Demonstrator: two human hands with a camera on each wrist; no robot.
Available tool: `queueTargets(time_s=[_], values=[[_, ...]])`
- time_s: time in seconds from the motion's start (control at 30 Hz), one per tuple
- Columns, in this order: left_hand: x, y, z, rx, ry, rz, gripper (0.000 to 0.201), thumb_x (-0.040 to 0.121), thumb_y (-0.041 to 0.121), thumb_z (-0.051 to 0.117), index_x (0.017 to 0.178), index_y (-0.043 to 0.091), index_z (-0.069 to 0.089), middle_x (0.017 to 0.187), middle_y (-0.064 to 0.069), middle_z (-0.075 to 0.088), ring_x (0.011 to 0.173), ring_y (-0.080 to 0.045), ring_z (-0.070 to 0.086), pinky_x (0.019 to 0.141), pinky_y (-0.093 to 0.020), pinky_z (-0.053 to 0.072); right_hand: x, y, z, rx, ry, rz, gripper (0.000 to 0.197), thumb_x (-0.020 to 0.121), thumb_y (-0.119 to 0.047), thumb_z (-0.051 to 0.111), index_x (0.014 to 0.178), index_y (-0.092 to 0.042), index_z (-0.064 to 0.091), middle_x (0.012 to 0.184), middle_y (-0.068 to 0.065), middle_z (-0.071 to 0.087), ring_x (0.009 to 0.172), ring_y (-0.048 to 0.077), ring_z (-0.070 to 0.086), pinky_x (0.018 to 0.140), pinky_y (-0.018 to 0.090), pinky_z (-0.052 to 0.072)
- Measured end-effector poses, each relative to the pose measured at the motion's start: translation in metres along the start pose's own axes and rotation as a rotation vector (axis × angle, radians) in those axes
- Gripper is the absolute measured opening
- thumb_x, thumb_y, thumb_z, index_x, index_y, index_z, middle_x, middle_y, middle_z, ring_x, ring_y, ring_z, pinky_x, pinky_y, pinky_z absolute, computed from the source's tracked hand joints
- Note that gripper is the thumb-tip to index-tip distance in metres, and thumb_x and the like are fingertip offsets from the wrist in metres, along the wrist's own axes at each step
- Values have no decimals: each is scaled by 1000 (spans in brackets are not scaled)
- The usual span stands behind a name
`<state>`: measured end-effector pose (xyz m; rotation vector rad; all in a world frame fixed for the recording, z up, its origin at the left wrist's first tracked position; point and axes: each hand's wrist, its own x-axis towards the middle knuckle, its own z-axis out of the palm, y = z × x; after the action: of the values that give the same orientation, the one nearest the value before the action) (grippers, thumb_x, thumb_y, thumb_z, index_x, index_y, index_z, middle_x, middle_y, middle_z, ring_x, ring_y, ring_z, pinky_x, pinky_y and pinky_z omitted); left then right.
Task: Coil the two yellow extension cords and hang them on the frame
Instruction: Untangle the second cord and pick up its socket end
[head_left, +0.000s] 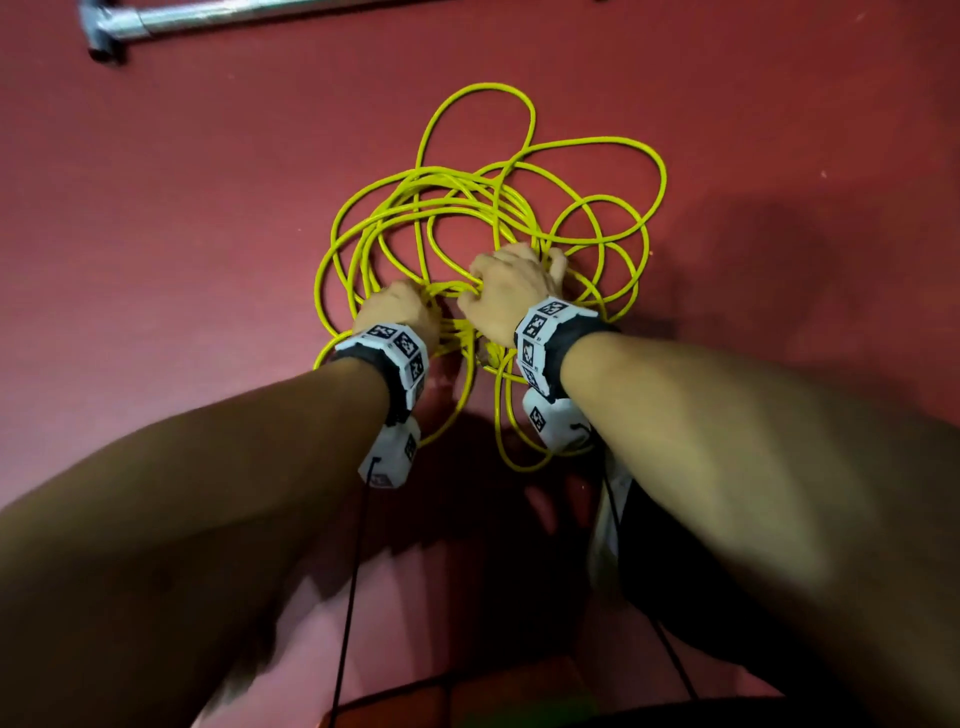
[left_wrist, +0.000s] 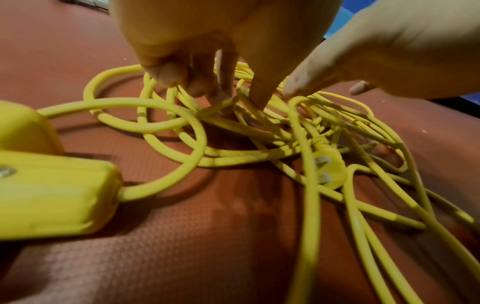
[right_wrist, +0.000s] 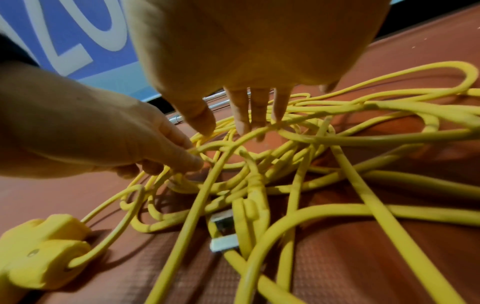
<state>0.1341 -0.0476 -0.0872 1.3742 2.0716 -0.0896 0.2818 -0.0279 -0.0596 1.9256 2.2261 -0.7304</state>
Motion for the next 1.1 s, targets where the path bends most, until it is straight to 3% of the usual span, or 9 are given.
queueTargets(time_s=[0.1,0.23,0.33,0.47,0.6,0.73,0.8,0.97,1.1], values=[[1,-1,-2,-63,18,-42,31,97,34,48,110,9,61,108,-14,66,98,-39,63,75,-40,49,-4,-2,-4,-35,76,89,31,95,-45,48,100,-18,63,83,7,64,98,32,62,107,50,27],[-5,-4,-17,-329,97,-1,18,97,29,53,101,15,63,89,-8,61,84,-34,56,70,-33,39,-13,3,-1,105,-73,158,40,93,-31,59,129,-17,50,106,15,64,102,39,60,90,42,44],[-15,-11,-25,-528,135,74,12,92,17,54,96,20,65,78,-7,63,72,-28,59,65,-29,37,-19,-3,-3,289,-161,113,68,86,-25,67,146,-26,35,97,7,64,91,30,56,77,33,46],[-35,-19,-49,-824,250,106,23,89,6,54,84,27,63,59,9,47,47,-5,40,51,-24,35,-17,-32,-18,536,-329,-9,20,87,-6,66,103,-17,62,75,2,62,66,20,61,48,24,44],[-55,-25,-81,-1005,357,21,22,81,11,58,71,29,66,49,13,51,50,-9,44,55,-25,41,-23,-59,-34,442,-258,-124,15,89,-19,66,76,-24,60,74,0,58,66,22,52,61,34,45],[-77,-25,-104,-1123,343,34,10,76,18,57,68,19,63,49,8,46,42,-7,37,44,-23,30,-39,-72,-44,527,-96,-111,9,99,-18,49,99,-22,57,102,6,61,82,30,63,67,44,60],[-83,-28,-109,-1143,330,37,25,79,31,58,78,9,70,55,6,49,48,-13,38,49,-27,29,-46,-72,-49,702,-37,-66,11,101,-21,47,107,-22,57,104,9,66,76,29,70,63,46,63],[-92,-40,-111,-1027,339,78,27,97,24,53,81,15,73,59,5,61,49,-10,53,60,-27,46,-57,-61,-66,667,183,-118,11,90,-36,63,99,-35,70,70,-9,64,59,11,60,66,29,52],[-99,-52,-117,-1180,117,31,17,92,11,55,83,16,69,53,-1,61,46,-17,58,61,-30,50,-68,-58,-74,502,176,-218,21,81,-42,75,99,-30,78,89,-12,71,81,6,60,78,22,44]])
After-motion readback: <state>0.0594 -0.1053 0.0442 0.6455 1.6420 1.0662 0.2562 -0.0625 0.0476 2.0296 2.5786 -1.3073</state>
